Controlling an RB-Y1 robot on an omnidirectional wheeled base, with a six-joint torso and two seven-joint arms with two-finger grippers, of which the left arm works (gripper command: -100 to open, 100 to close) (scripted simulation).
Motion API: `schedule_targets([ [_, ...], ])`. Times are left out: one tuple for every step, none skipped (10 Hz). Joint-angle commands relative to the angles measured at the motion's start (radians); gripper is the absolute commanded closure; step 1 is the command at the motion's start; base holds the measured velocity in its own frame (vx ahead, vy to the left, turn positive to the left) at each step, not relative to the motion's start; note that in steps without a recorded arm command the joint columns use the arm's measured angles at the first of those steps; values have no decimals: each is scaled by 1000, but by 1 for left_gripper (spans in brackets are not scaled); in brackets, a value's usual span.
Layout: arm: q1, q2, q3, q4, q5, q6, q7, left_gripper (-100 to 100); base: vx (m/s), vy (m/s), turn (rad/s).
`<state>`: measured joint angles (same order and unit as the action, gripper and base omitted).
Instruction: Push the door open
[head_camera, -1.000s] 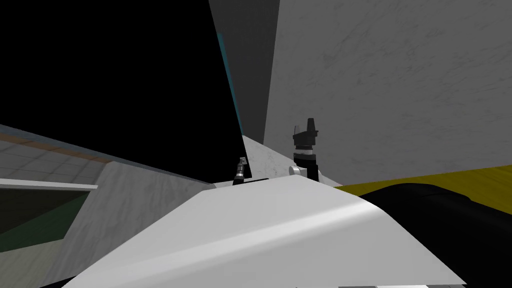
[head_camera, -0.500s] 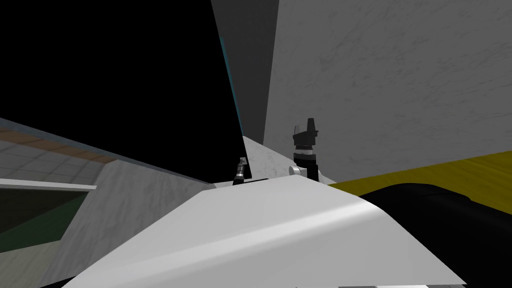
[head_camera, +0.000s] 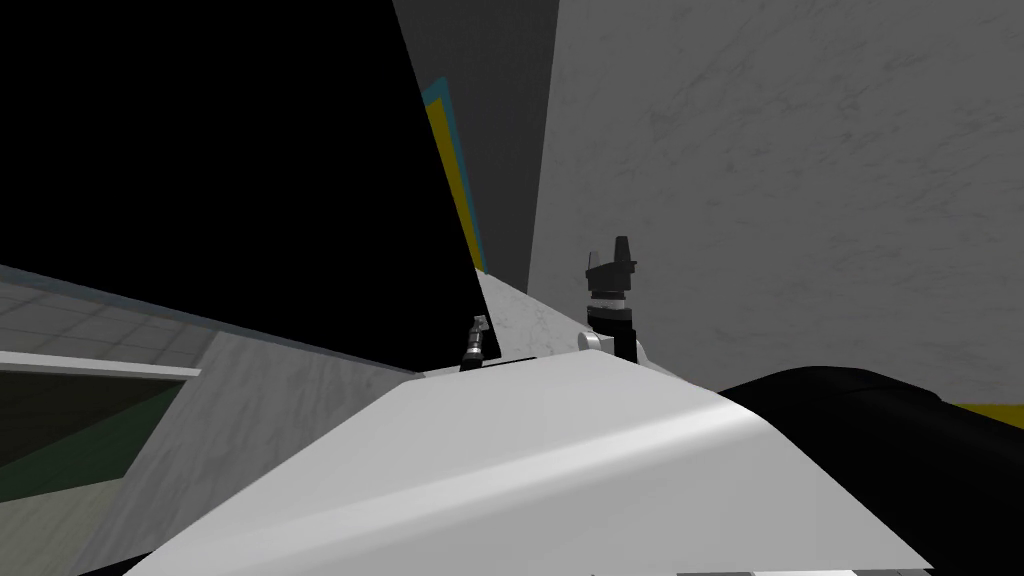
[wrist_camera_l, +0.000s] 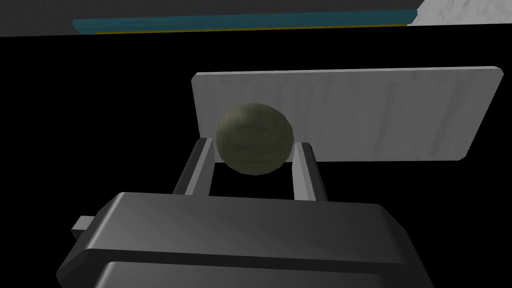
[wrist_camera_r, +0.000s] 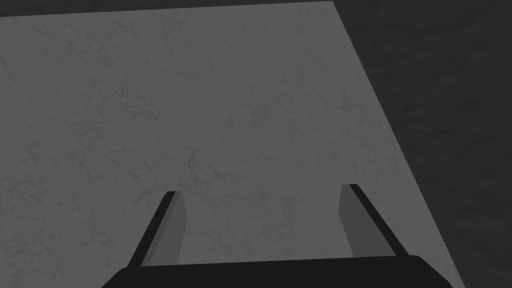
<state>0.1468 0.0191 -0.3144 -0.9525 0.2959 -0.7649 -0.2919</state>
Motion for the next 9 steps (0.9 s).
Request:
schedule_targets([
  [-3,6,29,-5,13,-5,-5,100,187,-113,88],
  [-4,4,41,-5,20,-6,-7,100,215,-90,78],
  [-5,0,54,-5,26,-8,-9,100,203,-94,58],
  [-6,-6,66,-4,33,-9,-11,100,183,-100,88],
  [-8,-14,78,-4,38,-10,-13,100,175,-94,83],
  [-9,-23,88,-4,44,-11,-15,100,176,-84,88],
  [-10,-36,100,-4,50,-13,-17,100,154,-106,91],
  [-11,-51,110,-4,55,-14,-18,100,149,-92,85],
  [-7,-40,105,-2,52,-12,-18,100,68,-28,37],
])
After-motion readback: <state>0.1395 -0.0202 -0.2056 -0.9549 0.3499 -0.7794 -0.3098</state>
